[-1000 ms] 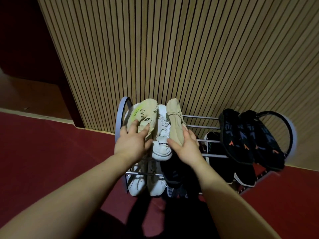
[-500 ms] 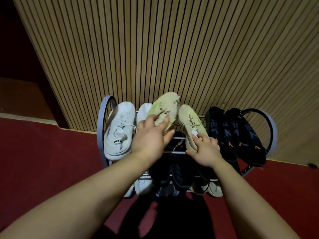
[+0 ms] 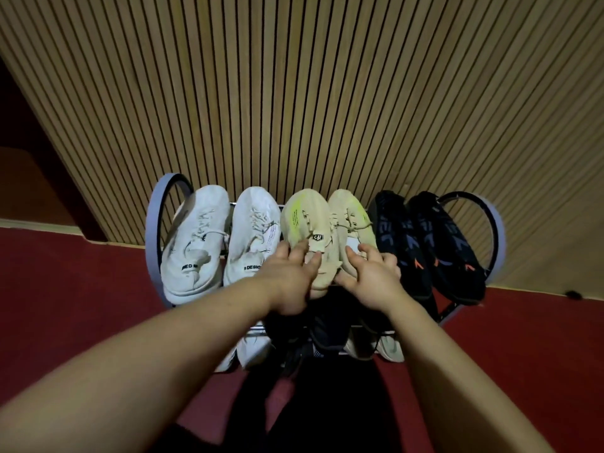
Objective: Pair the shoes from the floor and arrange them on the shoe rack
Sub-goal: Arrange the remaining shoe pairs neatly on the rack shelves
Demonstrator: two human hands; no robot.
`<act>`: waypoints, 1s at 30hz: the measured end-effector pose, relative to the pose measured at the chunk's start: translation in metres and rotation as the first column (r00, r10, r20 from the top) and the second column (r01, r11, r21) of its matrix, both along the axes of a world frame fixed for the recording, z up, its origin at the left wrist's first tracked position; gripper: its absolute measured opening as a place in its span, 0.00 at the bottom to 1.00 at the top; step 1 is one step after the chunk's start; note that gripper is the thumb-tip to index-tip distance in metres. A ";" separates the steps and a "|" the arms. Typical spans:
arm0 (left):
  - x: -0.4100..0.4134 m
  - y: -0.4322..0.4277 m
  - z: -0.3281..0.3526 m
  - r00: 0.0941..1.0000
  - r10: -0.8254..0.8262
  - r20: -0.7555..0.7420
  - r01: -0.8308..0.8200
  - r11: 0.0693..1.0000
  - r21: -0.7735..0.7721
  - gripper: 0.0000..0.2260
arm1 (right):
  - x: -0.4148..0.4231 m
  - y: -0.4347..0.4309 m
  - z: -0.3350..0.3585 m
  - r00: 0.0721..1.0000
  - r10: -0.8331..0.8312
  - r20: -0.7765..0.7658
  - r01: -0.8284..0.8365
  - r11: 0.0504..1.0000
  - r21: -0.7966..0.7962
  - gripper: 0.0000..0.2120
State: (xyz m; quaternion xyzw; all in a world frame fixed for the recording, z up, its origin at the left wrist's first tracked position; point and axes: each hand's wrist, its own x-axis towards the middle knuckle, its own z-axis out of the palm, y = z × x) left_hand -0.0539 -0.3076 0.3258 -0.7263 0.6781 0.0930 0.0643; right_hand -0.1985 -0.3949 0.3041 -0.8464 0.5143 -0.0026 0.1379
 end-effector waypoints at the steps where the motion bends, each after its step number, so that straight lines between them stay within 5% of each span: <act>1: 0.009 0.000 0.001 0.997 -0.065 0.045 0.065 0.998 -0.010 0.37 | -0.001 -0.001 0.002 1.000 0.014 0.007 -0.014 1.000 -0.007 0.31; 5: 0.026 -0.009 -0.013 0.993 -0.097 0.071 0.097 0.995 -0.008 0.34 | -0.004 -0.002 0.012 0.981 -0.047 0.188 0.071 0.990 -0.124 0.26; 10: 0.030 -0.022 -0.021 0.980 -0.149 0.130 0.155 0.987 -0.032 0.32 | 0.005 0.005 -0.005 1.000 -0.010 -0.003 0.010 0.991 -0.130 0.26; 20: 0.036 -0.015 -0.039 0.990 -0.141 0.003 0.137 0.956 -0.261 0.29 | 0.007 -0.001 -0.005 0.996 0.007 -0.094 -0.012 0.998 -0.055 0.28; 30: 0.047 -0.008 -0.040 0.952 -0.282 -0.117 0.179 0.827 -0.533 0.26 | -0.007 0.006 -0.004 0.994 0.051 0.092 -0.051 0.999 -0.010 0.21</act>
